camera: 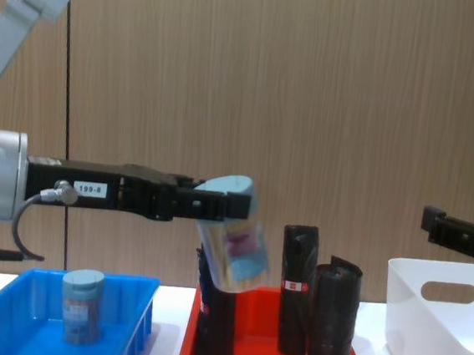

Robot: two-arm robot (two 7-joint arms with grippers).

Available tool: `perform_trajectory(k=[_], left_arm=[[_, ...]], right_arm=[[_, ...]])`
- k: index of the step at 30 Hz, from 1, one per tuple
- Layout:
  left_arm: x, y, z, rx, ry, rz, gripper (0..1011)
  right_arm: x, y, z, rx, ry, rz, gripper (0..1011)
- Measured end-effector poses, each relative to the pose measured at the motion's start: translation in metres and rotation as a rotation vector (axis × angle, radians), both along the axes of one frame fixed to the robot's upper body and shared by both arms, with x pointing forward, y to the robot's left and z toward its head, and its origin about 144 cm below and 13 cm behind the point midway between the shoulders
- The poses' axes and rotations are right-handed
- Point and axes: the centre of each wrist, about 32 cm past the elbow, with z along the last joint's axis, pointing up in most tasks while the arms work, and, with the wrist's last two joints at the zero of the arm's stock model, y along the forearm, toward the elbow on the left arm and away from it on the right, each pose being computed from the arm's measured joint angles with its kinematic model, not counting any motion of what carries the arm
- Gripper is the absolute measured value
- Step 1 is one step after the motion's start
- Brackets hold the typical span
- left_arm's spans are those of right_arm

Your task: Pick the cotton swabs from the blue box and place them into the white box.

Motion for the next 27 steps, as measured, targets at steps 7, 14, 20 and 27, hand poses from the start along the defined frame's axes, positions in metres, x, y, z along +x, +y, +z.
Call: perform_trajectory(k=[7,14,20,27], left_arm=[[0.008,-0.001,0.000,-0.035,-0.001,-0.115,669],[0.015,-0.003,0.000,-0.071,-0.004,-0.204,668],[0.018,-0.004,0.000,-0.086,-0.007,-0.241,668],[0.020,-0.005,0.000,-0.098,-0.008,-0.272,668]], right_arm=[[0.000,0.000,0.000,0.000,0.000,0.000,1002],[0.000,0.000,0.000,0.000,0.000,0.000,1002],[0.000,0.000,0.000,0.000,0.000,0.003,1002],[0.000,-0.002,0.003,-0.010,0.000,0.042,1002]])
